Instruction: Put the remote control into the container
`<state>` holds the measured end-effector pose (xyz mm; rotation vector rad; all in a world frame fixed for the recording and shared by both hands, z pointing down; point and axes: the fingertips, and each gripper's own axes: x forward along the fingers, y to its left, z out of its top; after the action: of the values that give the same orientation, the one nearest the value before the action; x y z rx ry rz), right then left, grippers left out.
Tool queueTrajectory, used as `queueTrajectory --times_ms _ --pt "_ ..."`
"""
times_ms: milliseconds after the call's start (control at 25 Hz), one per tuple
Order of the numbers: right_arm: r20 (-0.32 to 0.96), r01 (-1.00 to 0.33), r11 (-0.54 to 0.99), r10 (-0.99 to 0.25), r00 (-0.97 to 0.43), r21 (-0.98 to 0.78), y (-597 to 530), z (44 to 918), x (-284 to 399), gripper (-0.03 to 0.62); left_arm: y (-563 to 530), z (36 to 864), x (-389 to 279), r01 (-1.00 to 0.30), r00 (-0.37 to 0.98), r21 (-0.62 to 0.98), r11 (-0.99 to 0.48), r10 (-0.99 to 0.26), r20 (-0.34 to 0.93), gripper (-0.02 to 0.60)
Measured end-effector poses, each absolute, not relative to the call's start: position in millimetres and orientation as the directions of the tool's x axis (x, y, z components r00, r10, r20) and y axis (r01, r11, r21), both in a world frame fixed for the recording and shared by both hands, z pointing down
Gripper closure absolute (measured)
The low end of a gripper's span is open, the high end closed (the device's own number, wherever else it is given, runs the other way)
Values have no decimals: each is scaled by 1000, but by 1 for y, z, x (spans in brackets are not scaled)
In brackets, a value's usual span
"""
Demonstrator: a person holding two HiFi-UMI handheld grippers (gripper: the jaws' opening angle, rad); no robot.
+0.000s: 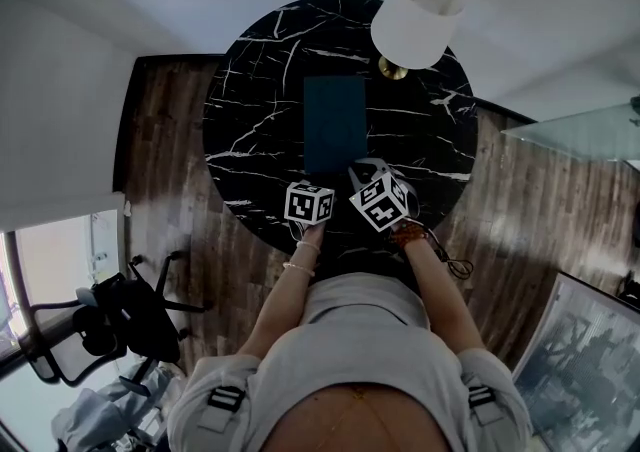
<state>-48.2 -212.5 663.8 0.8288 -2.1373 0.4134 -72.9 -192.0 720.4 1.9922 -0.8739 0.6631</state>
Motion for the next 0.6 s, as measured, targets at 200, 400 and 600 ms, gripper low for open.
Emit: queueTrajectory --times_ms 200,400,600 --pt "773 -684 729 -424 -472 -18 -214 664 -48 582 -192 722 -72 -771 622 486 -412 -319 715 577" --pt "768 -694 720 -435 -470 -16 -214 664 -48 582 -197 720 -75 -771 623 482 -416 -336 707 577" --pt "750 -696 718 -453 -481 -12 -214 663 -49 582 -195 713 -75 -770 626 481 -420 -352 696 577"
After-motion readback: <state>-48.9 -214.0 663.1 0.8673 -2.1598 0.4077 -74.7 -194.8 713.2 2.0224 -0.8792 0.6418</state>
